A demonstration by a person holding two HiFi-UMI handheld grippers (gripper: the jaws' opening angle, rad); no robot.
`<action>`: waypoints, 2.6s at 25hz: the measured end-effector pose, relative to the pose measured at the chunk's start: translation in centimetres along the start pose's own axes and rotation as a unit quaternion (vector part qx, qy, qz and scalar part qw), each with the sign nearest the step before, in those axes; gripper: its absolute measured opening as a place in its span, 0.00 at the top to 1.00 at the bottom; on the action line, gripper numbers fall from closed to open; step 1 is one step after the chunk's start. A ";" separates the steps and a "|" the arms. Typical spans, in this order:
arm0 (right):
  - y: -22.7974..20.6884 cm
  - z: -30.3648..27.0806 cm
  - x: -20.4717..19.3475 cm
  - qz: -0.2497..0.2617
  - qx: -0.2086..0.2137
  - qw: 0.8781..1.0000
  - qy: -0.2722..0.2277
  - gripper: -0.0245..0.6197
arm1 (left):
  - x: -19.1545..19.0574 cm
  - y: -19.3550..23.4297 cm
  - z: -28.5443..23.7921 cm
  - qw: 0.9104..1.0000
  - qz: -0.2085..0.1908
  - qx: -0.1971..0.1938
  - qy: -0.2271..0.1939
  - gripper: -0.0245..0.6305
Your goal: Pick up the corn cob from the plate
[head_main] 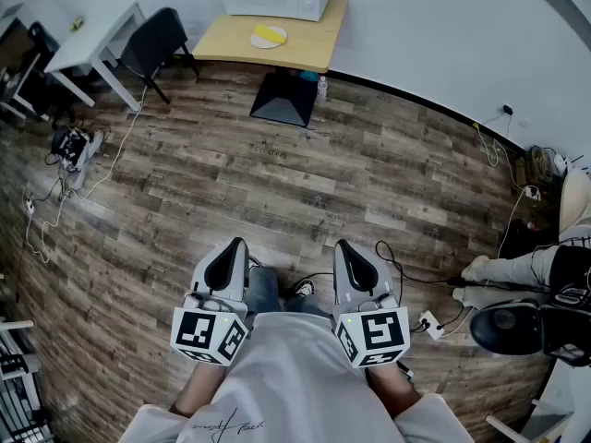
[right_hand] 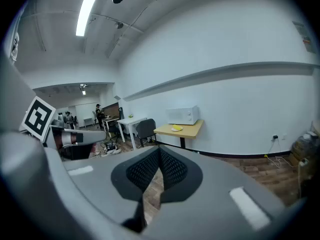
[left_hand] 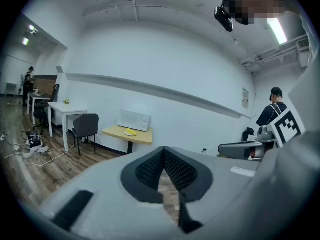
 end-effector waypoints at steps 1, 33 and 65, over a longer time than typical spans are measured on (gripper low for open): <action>-0.2 -0.2 0.0 0.001 0.002 1.000 0.002 0.95 | 0.1 -0.1 -0.3 1.000 0.000 0.000 0.000 0.97; -1.0 -25.8 12.8 -0.051 0.061 0.997 0.009 0.94 | 12.9 17.9 -18.0 0.999 0.042 -0.026 -0.013 0.97; -4.4 -45.0 22.6 -0.014 -0.021 1.000 -0.016 0.96 | 21.2 30.0 -32.3 0.996 0.041 -0.079 -0.008 0.97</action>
Point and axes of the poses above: the fingertips, and each gripper's own axes: z backward along the fingers, y to its left, x out of its top, the point moved 4 cm from there along z, backward along the fingers, and after that the axes turned 5 degrees about y, right-handed, at the moved point
